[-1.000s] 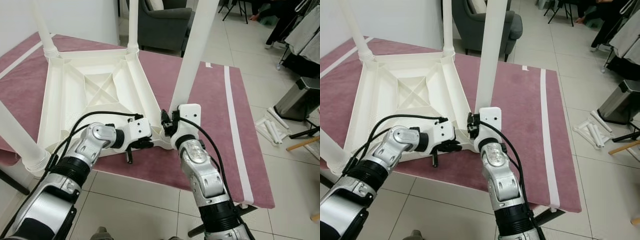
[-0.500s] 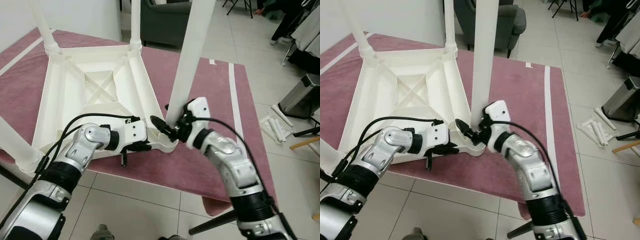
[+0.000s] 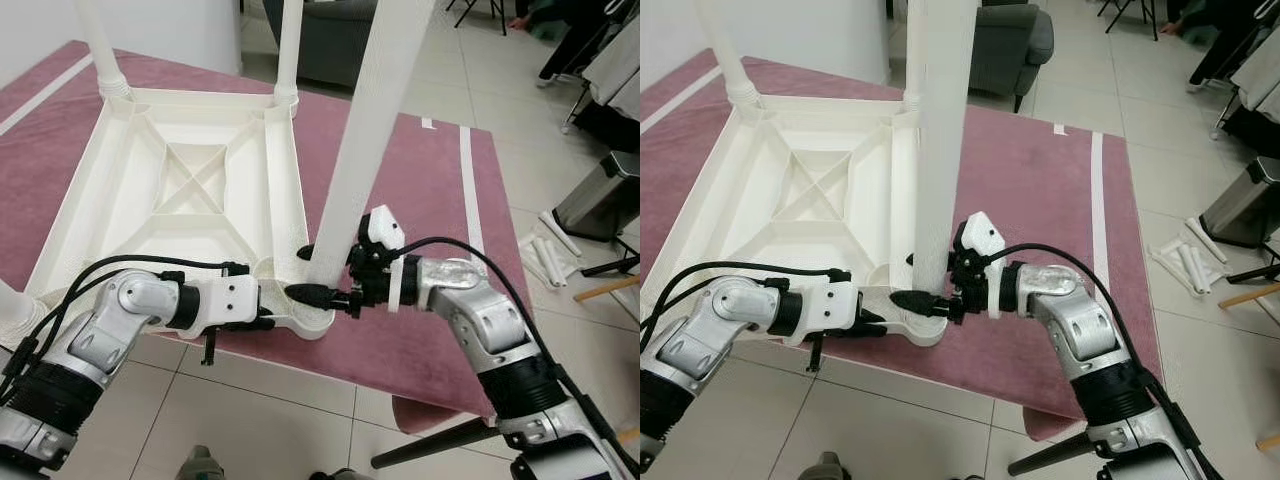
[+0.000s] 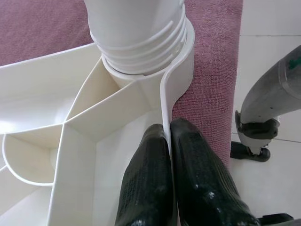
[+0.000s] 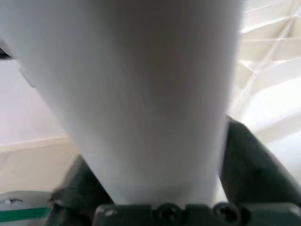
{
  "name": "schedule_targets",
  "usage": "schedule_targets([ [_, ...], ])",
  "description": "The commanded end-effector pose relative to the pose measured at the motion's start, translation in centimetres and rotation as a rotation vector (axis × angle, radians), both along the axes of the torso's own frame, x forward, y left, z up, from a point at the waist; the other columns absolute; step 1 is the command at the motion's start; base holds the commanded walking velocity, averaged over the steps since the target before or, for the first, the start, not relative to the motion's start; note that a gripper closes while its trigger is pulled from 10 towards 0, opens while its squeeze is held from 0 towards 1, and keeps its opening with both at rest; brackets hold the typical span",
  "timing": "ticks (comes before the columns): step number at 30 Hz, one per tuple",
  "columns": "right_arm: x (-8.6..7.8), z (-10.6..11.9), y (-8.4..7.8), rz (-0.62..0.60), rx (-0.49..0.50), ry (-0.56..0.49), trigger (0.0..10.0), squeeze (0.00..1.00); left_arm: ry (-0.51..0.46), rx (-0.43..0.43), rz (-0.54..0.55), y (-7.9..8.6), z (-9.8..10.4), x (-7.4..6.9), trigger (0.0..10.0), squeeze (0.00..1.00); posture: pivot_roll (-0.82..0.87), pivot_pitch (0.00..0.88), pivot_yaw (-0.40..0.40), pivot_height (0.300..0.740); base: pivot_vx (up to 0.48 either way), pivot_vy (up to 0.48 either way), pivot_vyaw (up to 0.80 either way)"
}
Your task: Building children table
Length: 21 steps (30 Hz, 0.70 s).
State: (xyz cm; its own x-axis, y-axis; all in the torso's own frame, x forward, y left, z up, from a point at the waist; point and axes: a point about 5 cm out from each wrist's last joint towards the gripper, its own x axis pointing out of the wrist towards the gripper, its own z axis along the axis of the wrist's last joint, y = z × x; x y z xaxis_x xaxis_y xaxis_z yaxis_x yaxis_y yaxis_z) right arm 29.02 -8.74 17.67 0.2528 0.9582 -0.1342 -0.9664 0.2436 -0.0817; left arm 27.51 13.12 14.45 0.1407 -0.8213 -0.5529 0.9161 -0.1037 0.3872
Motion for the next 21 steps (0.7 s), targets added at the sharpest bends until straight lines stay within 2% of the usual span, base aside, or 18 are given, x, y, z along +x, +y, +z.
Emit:
schedule_targets([
  [1,0.6,-0.3,-0.1,-0.054,-0.01,0.001,2.1,0.0,0.022,0.007,-0.165,-0.9,1.1,-1.0,0.0,0.0,0.24,0.041,-0.083,0.74,0.0,0.0,0.0],
  [2,1.1,-0.8,0.1,-0.133,-0.01,0.005,0.0,0.0,0.021,-0.015,-0.143,-1.2,1.1,-0.6,0.0,0.0,0.24,0.041,-0.086,0.74,0.0,0.0,0.0],
  [4,1.1,-0.8,0.1,-0.133,-0.01,0.005,0.0,0.0,0.021,-0.015,-0.143,-1.2,1.1,-0.6,0.0,0.0,0.24,0.041,-0.086,0.74,0.0,0.0,0.0],
  [6,2.3,-2.0,0.0,-0.354,-0.02,0.037,0.0,0.0,0.014,-0.078,-0.085,-2.1,1.5,0.4,0.0,0.0,0.24,0.044,-0.083,0.74,0.0,0.0,0.0],
  [7,2.3,-2.0,0.0,-0.354,-0.02,0.037,0.0,0.0,0.014,-0.078,-0.085,-2.1,1.5,0.4,0.0,0.0,0.24,0.044,-0.083,0.74,0.0,0.0,0.0],
  [8,2.8,-2.6,-0.2,-0.498,-0.021,0.047,0.0,0.0,0.007,-0.114,-0.049,-2.7,1.8,1.2,0.0,0.0,0.23,0.046,-0.078,0.74,0.0,0.0,0.0],
  [9,2.8,-2.6,-0.2,-0.498,-0.021,0.047,0.0,0.0,0.007,-0.114,-0.049,-2.7,1.8,1.2,0.0,0.0,0.23,0.046,-0.078,0.74,0.0,0.0,0.0],
  [10,3.0,-3.1,-0.3,-0.617,-0.015,0.055,0.0,0.0,0.001,-0.145,-0.02,-3.4,2.0,1.9,0.0,0.0,0.23,0.046,-0.077,0.74,0.0,0.0,0.0],
  [12,3.0,-3.1,-0.3,-0.617,-0.015,0.055,0.0,0.0,0.001,-0.145,-0.02,-3.4,2.0,1.9,0.0,0.0,0.23,0.046,-0.077,0.74,0.0,0.0,0.0],
  [14,3.4,-3.9,-0.8,-0.901,-0.002,0.068,0.0,0.0,-0.002,-0.182,0.011,-4.6,2.4,3.0,0.0,0.0,0.22,0.047,-0.07,0.74,0.0,0.0,0.0],
  [15,3.4,-3.9,-0.8,-0.901,-0.002,0.068,0.0,0.0,-0.002,-0.182,0.011,-4.6,2.4,3.0,0.0,0.0,0.22,0.047,-0.07,0.74,0.0,0.0,0.0],
  [16,3.5,-4.3,-1.3,-1.072,0.014,0.082,0.0,0.0,0.0,-0.19,0.015,-5.3,2.4,3.4,0.0,0.0,0.22,0.047,-0.066,0.74,0.0,0.0,0.0],
  [17,3.5,-4.3,-1.3,-1.072,0.014,0.082,0.0,0.0,0.0,-0.19,0.015,-5.3,2.4,3.4,0.0,0.0,0.22,0.047,-0.066,0.74,0.0,0.0,0.0],
  [18,3.0,-5.0,-1.8,-1.308,0.038,0.107,0.0,0.0,0.007,-0.205,0.021,-6.2,2.4,4.0,0.0,0.0,0.21,0.047,-0.06,0.74,0.0,0.0,0.0],
  [21,2.9,-5.3,-1.8,-1.362,0.042,0.12,0.0,0.0,0.009,-0.207,0.024,-6.4,2.4,4.1,0.0,0.0,0.21,0.047,-0.06,0.74,0.0,0.0,0.0],
])
